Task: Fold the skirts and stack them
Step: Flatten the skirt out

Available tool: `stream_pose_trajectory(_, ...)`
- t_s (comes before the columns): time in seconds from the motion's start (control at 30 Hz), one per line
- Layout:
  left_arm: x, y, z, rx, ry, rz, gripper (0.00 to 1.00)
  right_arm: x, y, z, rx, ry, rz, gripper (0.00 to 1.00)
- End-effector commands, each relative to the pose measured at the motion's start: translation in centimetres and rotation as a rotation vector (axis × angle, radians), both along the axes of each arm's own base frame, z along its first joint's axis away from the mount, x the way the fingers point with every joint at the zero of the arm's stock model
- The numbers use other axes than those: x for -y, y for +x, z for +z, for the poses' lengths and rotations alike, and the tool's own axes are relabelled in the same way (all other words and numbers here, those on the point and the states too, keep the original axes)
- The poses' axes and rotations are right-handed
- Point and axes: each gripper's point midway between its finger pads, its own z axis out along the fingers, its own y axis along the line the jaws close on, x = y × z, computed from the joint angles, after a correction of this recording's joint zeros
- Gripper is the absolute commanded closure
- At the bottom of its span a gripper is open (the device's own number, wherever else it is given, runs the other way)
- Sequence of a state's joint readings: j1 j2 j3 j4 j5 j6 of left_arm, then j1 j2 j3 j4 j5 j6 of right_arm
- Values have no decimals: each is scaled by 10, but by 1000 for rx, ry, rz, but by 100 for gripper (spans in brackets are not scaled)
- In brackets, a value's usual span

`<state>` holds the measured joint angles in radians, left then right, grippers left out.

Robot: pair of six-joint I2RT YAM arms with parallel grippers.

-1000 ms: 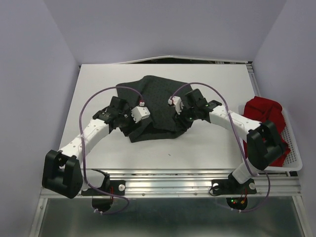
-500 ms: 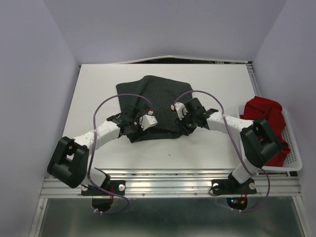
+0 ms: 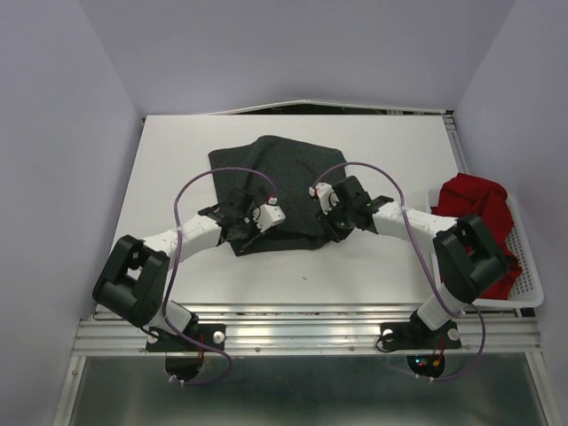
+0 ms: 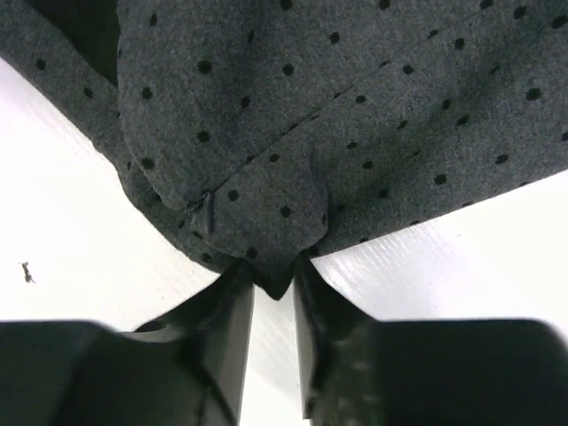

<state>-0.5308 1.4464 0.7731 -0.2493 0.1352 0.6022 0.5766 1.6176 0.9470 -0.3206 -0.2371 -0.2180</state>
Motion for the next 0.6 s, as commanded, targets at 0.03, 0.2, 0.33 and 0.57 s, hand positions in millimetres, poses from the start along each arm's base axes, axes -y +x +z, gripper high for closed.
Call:
stream_pose_trajectory(0.03, 3, 17, 13, 51, -4, 52, 81, 6, 18, 2, 83, -26, -54, 97)
stream_pose_trajectory(0.2, 1, 22, 49, 111, -56, 64, 100, 10, 30, 30, 165, -12, -114, 99)
stream_pose_trajectory(0.33, 11, 5, 75, 91, -138, -9, 100, -10, 30, 70, 193, 114, -83, 99)
stream_pose_trajectory(0.57, 33, 0, 128, 111, -362, 21, 100, -38, 22, 90, 96, 220, -17, 99)
